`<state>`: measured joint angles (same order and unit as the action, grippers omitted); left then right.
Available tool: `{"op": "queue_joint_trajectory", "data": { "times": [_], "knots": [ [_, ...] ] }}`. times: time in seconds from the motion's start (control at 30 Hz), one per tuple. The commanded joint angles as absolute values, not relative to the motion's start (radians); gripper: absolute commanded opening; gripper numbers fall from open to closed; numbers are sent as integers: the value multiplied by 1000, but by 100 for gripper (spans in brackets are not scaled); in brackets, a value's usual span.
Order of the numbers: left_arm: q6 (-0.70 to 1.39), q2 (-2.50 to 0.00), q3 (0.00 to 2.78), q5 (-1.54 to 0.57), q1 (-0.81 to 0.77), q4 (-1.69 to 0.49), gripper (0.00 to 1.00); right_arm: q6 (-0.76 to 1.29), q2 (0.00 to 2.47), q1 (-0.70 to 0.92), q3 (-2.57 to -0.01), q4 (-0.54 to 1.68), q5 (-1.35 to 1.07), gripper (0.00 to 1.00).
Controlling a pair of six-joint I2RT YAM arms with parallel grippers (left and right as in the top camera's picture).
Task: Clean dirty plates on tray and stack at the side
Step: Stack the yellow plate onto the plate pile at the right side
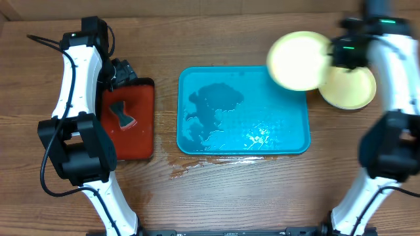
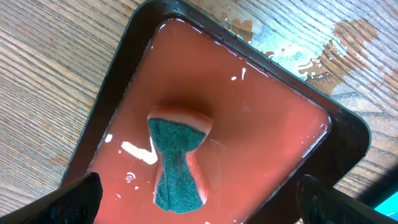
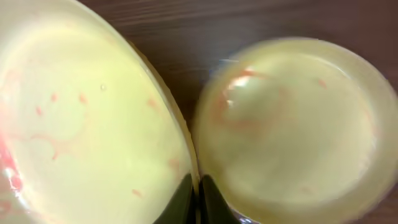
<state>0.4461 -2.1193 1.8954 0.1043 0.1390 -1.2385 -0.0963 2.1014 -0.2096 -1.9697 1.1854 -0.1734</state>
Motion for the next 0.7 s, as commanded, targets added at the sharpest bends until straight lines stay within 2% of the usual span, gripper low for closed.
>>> {"op": "queue_joint_trajectory", "data": {
  "times": [0.0,0.27,0.4,0.6,0.67],
  "knots": [
    [449,-2119,1906,100,137,-1241,100,-73,2088,-347,-1926,1189,-398,4],
    [449,-2119,1906,100,137,-1241,100,15,2088,-566,-1763,1031,-393,4],
    [449,-2119,1906,100,137,-1241,100,61,2088,-595,-1658,897,-356,4],
    [449,-2119,1906,100,137,-1241,100,61,2089,-589,-1590,820,-312,4],
    [449,-2119,1906,100,137,-1241,100,61,2089,-587,-1581,819,-307,16]
  ]
}}
